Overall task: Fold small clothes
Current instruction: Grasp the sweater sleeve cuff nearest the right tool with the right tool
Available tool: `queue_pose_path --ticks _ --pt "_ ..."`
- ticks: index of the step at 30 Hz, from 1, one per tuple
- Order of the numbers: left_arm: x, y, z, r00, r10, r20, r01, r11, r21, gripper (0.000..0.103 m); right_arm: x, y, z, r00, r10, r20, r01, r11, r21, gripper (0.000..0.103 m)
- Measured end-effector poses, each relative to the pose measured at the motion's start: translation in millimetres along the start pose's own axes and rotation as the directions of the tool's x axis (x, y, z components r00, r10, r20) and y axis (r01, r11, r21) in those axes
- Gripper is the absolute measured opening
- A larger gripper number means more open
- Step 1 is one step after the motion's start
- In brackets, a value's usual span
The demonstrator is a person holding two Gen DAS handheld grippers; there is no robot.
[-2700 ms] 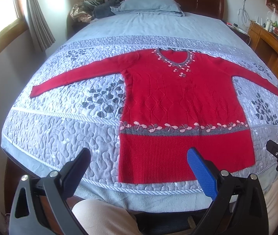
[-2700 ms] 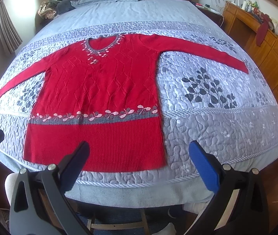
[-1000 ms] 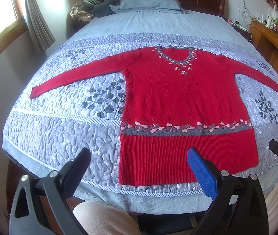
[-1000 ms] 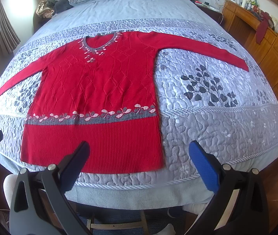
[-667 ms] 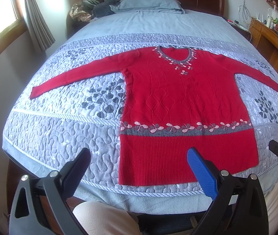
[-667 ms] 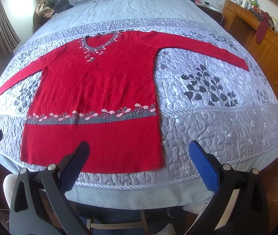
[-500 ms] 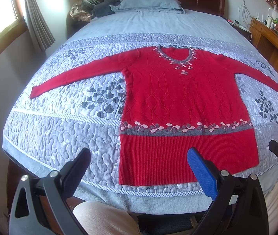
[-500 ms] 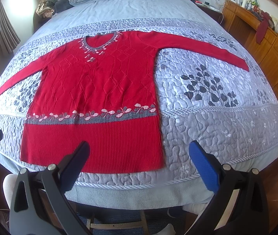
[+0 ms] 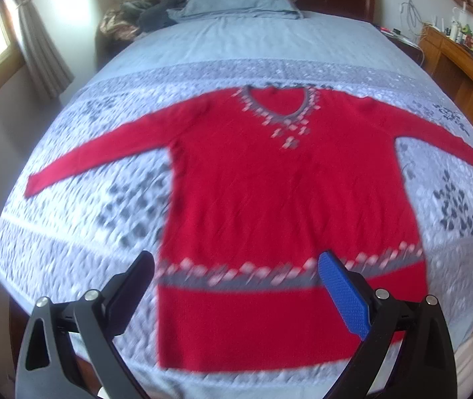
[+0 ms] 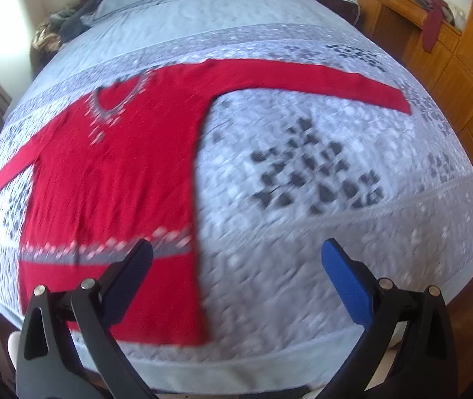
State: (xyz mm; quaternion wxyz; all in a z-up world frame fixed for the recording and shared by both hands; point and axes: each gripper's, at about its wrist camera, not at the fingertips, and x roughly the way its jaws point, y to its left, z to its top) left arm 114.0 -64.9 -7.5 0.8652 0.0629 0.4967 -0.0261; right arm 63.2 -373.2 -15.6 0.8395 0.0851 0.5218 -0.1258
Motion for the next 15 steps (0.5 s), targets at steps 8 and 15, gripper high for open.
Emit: queue_pose_path --ticks 8,15 --pt "54 -109 97 0.997 -0.068 0.019 0.067 0.997 0.045 0.099 56 -152 107 0.998 -0.06 -0.031 0.063 0.99 0.126 0.1" --pt "113 -229 172 0.989 -0.148 0.009 0.147 0.987 0.061 0.099 126 -270 175 0.992 -0.029 -0.12 0.058 0.967 0.249 0.1"
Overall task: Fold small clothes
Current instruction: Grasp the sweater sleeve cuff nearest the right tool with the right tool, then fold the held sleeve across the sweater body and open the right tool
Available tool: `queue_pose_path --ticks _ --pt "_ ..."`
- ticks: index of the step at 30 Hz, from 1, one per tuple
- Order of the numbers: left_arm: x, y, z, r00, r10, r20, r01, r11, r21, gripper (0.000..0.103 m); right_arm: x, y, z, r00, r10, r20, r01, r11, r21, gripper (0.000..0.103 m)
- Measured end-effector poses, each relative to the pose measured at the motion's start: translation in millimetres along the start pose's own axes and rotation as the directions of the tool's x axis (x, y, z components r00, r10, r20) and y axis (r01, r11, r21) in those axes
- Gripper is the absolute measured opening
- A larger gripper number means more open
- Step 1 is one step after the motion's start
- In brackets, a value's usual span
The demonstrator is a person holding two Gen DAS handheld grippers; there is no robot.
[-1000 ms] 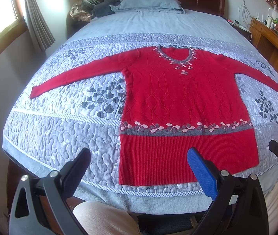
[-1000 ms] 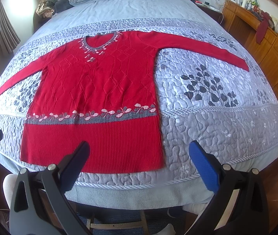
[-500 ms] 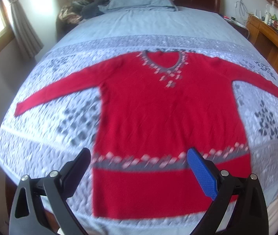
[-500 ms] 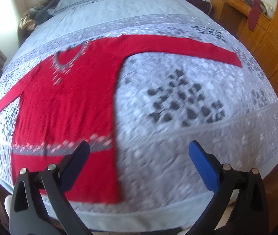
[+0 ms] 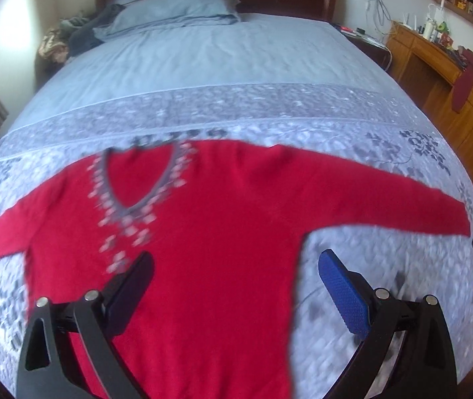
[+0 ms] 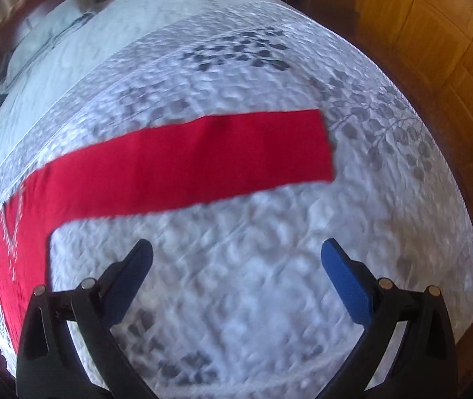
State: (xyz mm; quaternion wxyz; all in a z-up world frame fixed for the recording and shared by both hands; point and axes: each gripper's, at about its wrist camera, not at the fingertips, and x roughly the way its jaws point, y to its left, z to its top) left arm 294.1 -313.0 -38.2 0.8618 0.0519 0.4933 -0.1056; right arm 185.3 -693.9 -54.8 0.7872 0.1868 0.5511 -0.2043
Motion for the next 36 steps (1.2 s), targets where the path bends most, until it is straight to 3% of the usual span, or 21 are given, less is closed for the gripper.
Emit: queue_pose_path --ticks 7,11,15,18,20,21,23,28,36 --pt "58 -80 29 0.999 0.007 -0.042 -0.004 0.996 0.086 0.099 53 -46 42 0.995 0.069 -0.067 -0.066 0.997 0.051 0.097" --pt "71 -92 33 0.999 0.015 -0.042 -0.011 0.996 0.094 0.099 73 -59 55 0.989 0.103 -0.105 -0.093 0.991 0.093 0.077" --pt "79 -81 31 0.998 0.035 -0.045 -0.031 0.996 0.086 0.099 79 -62 58 0.986 0.13 -0.107 -0.118 0.986 0.114 0.076" --pt "80 -61 29 0.997 0.065 -0.043 -0.062 0.995 0.075 0.099 75 -61 58 0.992 0.081 -0.092 -0.074 0.994 0.075 0.047" --pt "80 -49 28 0.997 0.068 -0.048 -0.065 0.996 0.061 0.099 69 -59 57 0.992 0.102 -0.078 -0.098 0.994 0.055 0.016" --pt "79 -42 28 0.996 0.069 -0.048 -0.067 0.996 0.054 0.099 67 -60 55 0.986 0.15 -0.079 -0.144 0.987 0.069 0.008" --pt "78 -25 26 0.995 0.088 -0.049 -0.086 0.995 0.045 0.099 58 -59 52 0.979 0.194 -0.059 -0.188 0.978 0.091 0.009" --pt "76 29 18 0.988 0.135 -0.076 -0.136 0.991 -0.005 0.099 31 -7 44 0.973 0.231 -0.016 -0.232 0.973 -0.011 0.009" --pt "63 119 4 0.976 0.202 -0.087 -0.209 0.974 -0.084 0.099 24 154 12 0.958 0.279 -0.062 -0.286 0.925 -0.25 0.009"
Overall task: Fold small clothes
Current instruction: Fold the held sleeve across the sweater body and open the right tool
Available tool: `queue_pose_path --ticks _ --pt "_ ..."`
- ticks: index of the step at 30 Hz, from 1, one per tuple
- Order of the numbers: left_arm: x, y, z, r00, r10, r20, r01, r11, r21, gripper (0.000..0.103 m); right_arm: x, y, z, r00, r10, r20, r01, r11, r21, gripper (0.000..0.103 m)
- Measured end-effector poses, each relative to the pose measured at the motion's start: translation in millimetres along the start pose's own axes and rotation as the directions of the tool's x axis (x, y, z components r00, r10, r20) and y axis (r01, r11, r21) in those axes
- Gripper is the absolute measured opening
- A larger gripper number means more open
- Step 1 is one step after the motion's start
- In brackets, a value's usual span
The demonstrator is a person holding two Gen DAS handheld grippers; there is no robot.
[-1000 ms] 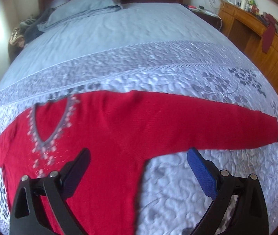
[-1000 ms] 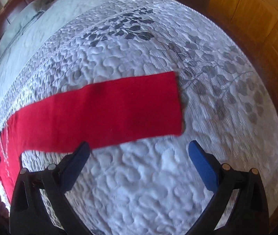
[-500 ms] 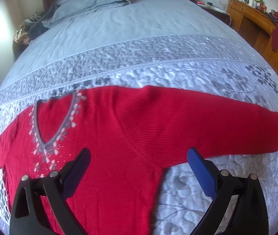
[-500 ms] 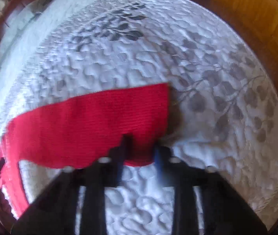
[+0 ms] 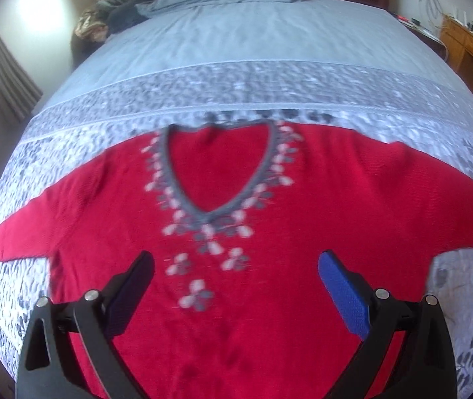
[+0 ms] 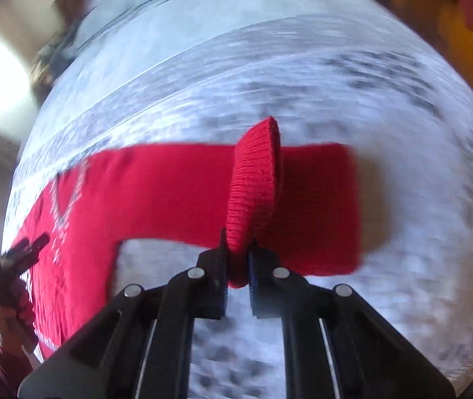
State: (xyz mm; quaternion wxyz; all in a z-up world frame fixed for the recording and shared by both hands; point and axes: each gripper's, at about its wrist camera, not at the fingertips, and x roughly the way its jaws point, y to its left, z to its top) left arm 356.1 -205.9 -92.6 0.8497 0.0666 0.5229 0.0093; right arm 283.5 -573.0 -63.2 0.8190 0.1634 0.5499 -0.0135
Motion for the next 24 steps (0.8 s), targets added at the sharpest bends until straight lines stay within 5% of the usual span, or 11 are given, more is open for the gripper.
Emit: queue_pose_path --ticks 7,9,10,11,14,17,20,24 --pt "-4 53 -3 1.0 -0.02 0.0 0.019 0.998 -0.064 0.099 59 138 -3 0.985 0.157 -0.074 -0.166 0.978 -0.127 0.01" --pt "-5 55 -3 0.999 -0.044 -0.004 0.044 0.997 -0.068 0.099 73 164 -7 0.986 0.137 -0.098 -0.152 0.975 -0.162 0.025" --pt "-5 55 -3 0.998 -0.055 -0.007 0.054 0.996 -0.07 0.099 77 168 -8 0.987 0.122 -0.1 -0.138 0.975 -0.173 0.038" --pt "-5 55 -3 0.998 -0.067 -0.01 0.066 0.995 -0.071 0.099 78 170 -10 0.988 0.121 -0.097 -0.137 0.974 -0.18 0.04" --pt "-5 45 -2 0.996 -0.094 -0.011 0.093 0.994 -0.054 0.099 63 147 -21 0.98 0.185 -0.077 -0.194 0.973 -0.127 0.034" --pt "-2 18 -1 0.987 -0.155 -0.033 0.154 0.988 -0.027 0.098 51 115 -37 0.989 0.143 -0.045 -0.147 0.985 -0.089 0.034" --pt "1 -14 -2 0.958 -0.273 -0.088 0.272 0.962 -0.022 0.098 40 86 -57 0.992 0.123 -0.038 -0.126 0.99 -0.065 0.034" --pt "14 -61 -6 0.887 -0.414 -0.203 0.416 0.909 -0.032 0.09 22 59 -95 0.994 0.109 0.01 -0.109 0.993 -0.052 0.034"
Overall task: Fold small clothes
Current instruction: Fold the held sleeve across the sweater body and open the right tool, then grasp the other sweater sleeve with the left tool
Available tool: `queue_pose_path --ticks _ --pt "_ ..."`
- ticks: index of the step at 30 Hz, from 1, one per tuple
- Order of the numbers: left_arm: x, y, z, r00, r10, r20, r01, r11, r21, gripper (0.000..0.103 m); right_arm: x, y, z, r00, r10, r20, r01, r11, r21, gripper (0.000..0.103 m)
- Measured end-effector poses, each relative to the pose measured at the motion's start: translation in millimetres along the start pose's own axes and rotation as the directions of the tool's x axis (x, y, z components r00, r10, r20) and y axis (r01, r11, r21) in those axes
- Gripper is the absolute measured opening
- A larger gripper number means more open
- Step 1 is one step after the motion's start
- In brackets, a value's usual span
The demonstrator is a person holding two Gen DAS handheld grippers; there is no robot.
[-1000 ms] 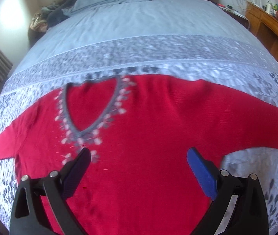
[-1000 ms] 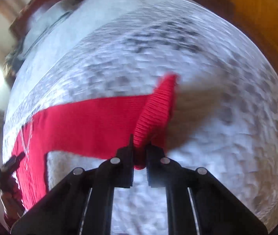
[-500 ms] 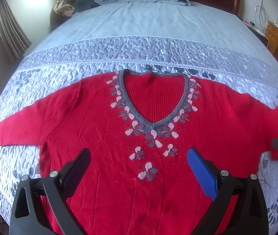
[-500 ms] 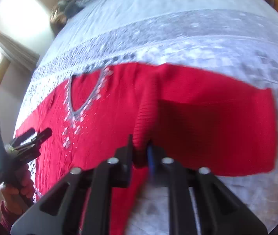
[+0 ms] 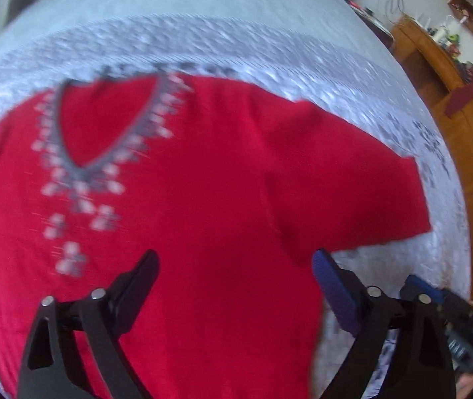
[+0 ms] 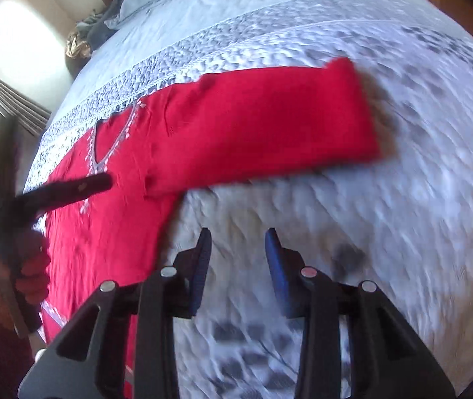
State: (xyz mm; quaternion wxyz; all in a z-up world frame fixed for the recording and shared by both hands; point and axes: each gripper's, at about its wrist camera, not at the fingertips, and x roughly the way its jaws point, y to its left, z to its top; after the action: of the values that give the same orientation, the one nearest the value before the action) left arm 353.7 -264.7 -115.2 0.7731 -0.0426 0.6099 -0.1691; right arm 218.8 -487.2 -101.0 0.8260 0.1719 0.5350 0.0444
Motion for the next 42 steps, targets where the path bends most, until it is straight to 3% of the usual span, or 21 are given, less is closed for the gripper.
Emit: queue_pose_path --ticks 5,8,12,14,18,21,25,27,30,32,33,38,39,42 --pt "32 -22 3 0.995 -0.045 -0.094 0.044 0.999 -0.011 0.081 -13 -16 -31 0.99 0.088 0.112 -0.095 0.994 0.059 0.034" --pt "42 -30 7 0.993 -0.056 -0.102 0.055 0.998 -0.01 0.076 -9 -13 -30 0.993 0.079 0.09 -0.081 0.996 0.022 0.034" --pt "49 -37 11 0.992 -0.079 -0.096 0.077 0.997 -0.026 0.051 -12 -17 -31 0.991 0.076 0.107 -0.078 0.997 0.014 0.034" --pt "52 -37 15 0.993 -0.075 -0.094 0.071 0.996 -0.046 0.044 -14 -22 -31 0.99 0.083 0.117 -0.088 0.995 0.035 0.034" --pt "44 -27 18 0.996 -0.087 -0.032 0.083 0.989 -0.123 0.003 -13 -27 -33 0.99 0.071 0.126 -0.077 0.996 0.043 0.034" --pt "23 -18 17 0.991 -0.119 0.054 0.126 0.98 -0.157 0.003 -8 -29 -35 0.99 0.076 0.118 -0.083 0.995 0.056 0.034" --pt "-25 1 24 0.977 -0.092 0.19 0.122 0.981 -0.15 0.003 -5 -25 -37 0.991 0.067 0.114 -0.073 0.996 0.044 0.037" --pt "-60 22 33 0.964 -0.031 0.264 0.069 0.989 -0.135 0.003 -1 -23 -37 0.992 0.065 0.108 -0.069 0.997 0.035 0.037" --pt "-93 60 44 0.949 0.055 0.31 -0.014 0.991 -0.135 0.003 4 -16 -38 0.993 0.067 0.095 -0.069 0.997 0.017 0.037" --pt "-113 95 49 0.928 0.156 0.339 -0.105 0.981 -0.165 0.003 7 -10 -39 0.994 0.066 0.087 -0.066 0.998 -0.004 0.037" --pt "-121 117 51 0.911 0.218 0.349 -0.16 0.969 -0.189 0.003 9 -7 -41 0.994 0.064 0.084 -0.064 0.998 -0.011 0.037" --pt "-118 202 52 0.872 0.388 0.297 -0.3 0.905 -0.302 0.003 14 6 -42 0.996 0.047 0.072 -0.043 0.998 -0.052 0.037" --pt "-111 217 51 0.87 0.408 0.277 -0.319 0.893 -0.316 0.003 14 9 -42 0.997 0.043 0.07 -0.039 0.998 -0.059 0.037" --pt "-85 246 46 0.886 0.408 0.219 -0.325 0.885 -0.334 0.003 17 16 -35 0.996 0.061 0.059 -0.058 0.997 -0.059 0.038"
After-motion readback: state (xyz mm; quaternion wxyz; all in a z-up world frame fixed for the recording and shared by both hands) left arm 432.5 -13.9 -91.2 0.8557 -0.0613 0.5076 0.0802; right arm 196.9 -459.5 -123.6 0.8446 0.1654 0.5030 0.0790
